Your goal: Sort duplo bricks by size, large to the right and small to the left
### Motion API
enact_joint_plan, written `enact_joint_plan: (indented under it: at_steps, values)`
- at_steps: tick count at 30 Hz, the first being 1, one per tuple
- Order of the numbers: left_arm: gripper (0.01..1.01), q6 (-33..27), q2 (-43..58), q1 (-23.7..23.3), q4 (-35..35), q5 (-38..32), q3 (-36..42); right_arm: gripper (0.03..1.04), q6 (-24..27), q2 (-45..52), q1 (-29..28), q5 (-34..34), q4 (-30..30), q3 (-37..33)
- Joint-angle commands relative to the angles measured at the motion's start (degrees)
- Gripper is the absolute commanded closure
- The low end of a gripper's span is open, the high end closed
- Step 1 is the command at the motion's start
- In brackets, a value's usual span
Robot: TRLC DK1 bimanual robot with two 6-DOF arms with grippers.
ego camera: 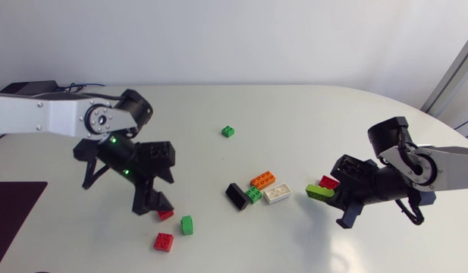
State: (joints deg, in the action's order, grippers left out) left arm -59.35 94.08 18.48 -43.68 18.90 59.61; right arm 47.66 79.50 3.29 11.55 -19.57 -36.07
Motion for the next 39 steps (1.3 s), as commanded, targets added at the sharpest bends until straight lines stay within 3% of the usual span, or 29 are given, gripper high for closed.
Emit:
enact_joint_plan:
  at_steps: [1,8,9,12,14,29,39]
  values:
    - [0.070,3.98,6.02,-0.11,2.02,0.79,6.57,0.75,1.56,-0.75,-0.65,-0.92,-0.64,2.50]
    - [0.072,14.97,19.38,1.65,9.49,0.53,20.54,0.72,1.21,0.21,-1.00,-3.38,-0.99,4.17]
    - [0.072,16.73,21.32,2.00,10.99,0.00,22.56,0.62,1.12,0.21,-1.27,-3.47,-0.99,4.08]
    - [0.072,20.07,25.18,3.05,14.06,-1.58,26.34,0.16,0.77,0.04,-1.80,-3.29,-1.17,3.73]
    - [0.074,22.70,27.29,3.58,15.91,-2.37,28.89,0.07,0.42,-0.40,-1.80,-3.29,-1.17,3.91]
    - [0.090,36.06,41.36,4.99,20.13,-7.47,48.05,0.07,-1.87,-6.47,-1.62,-0.65,-2.66,3.91]
    - [0.093,42.21,49.79,5.43,15.38,-8.17,61.06,0.07,-1.87,-8.66,-1.80,0.49,-3.81,4.52]
